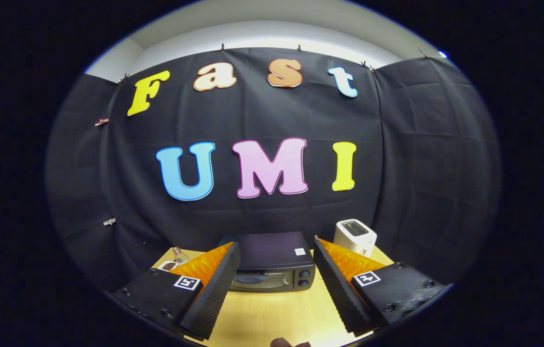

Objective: Open the toaster oven, put the food inside, and close the toaster oven door.

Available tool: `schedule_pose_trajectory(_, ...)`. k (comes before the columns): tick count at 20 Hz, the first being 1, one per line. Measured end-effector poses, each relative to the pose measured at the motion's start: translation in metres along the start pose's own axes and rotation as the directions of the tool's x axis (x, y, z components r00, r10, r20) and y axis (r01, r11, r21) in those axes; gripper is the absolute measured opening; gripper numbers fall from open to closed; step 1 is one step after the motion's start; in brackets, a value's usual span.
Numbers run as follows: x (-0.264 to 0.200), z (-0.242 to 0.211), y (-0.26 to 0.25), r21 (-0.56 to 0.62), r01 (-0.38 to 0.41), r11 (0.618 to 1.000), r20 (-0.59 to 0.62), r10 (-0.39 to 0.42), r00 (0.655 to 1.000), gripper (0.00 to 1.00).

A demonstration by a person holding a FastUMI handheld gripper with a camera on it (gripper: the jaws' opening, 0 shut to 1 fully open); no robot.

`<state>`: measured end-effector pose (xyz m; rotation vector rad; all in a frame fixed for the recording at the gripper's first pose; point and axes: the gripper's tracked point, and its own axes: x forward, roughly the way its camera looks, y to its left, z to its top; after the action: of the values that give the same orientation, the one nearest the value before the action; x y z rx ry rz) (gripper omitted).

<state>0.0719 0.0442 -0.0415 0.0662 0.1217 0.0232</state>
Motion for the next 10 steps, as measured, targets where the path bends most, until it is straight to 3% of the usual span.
schedule_pose_trajectory(10,-0.062,0.066,-0.027,-0.063,0.018,0.998,0.154,-0.008,0.988,0.98)
